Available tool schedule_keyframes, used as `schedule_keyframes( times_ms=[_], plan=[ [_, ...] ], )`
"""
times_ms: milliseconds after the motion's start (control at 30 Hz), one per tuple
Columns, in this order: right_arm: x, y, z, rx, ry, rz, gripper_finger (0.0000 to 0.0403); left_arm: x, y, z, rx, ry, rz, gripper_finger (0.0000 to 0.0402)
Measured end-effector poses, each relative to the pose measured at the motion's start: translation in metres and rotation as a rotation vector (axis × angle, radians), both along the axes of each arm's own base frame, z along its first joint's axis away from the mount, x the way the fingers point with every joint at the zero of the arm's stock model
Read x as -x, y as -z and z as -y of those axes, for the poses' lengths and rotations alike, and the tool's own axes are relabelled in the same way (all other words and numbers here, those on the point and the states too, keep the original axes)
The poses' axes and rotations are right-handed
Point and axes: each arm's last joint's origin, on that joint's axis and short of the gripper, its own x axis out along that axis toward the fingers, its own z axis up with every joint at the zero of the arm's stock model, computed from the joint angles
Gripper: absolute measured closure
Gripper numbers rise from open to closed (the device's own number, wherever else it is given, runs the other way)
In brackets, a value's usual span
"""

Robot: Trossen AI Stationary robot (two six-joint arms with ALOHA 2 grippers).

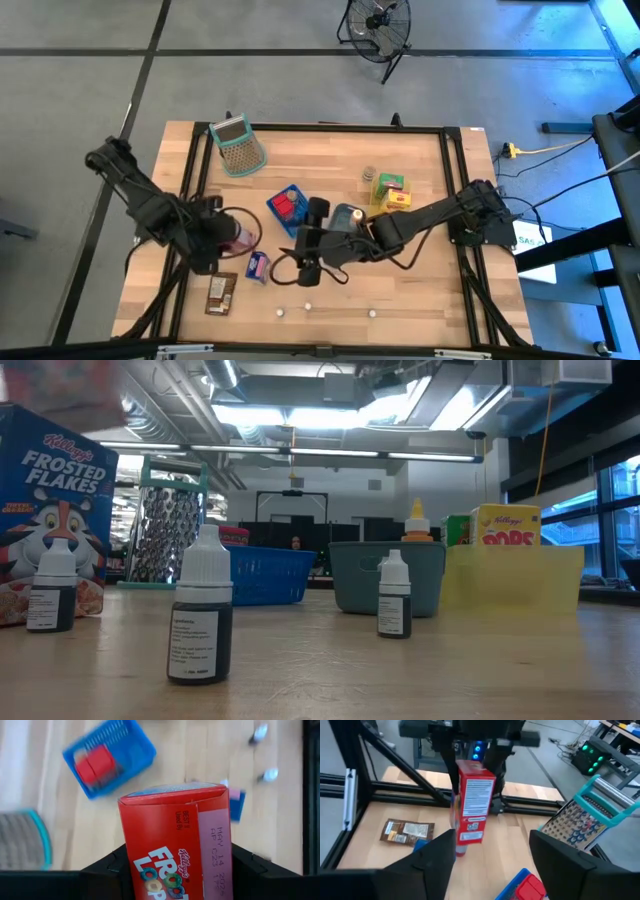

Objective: Pick & Place Kitchen Items
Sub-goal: Put the red cereal box into the yellow bin

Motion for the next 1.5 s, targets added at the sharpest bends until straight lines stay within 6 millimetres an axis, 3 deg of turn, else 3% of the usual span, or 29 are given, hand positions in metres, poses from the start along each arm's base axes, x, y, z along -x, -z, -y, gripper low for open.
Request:
schedule_keyframes(
  times_ms=[267, 733, 1500],
  plan=[
    [-0.006, -0.004, 0.010, 0.045, -0.001, 0.031, 0.0137, -0.022, -0.026, -0.010, -0.044, 0.071, 0.127, 0.0204],
    [-0.013, -0.007, 0.026, 0.130, -0.022, 0.048, 0.0137, -0.054, -0.013, -0.011, -0.310, 0.158, 0.097, 0.0204],
    [-0.015, -0.005, 0.027, -0.004, -0.073, 0.042, 0.0137, -0.057, -0.014, -0.008, -0.296, 0.197, 0.126, 0.0204]
  ],
)
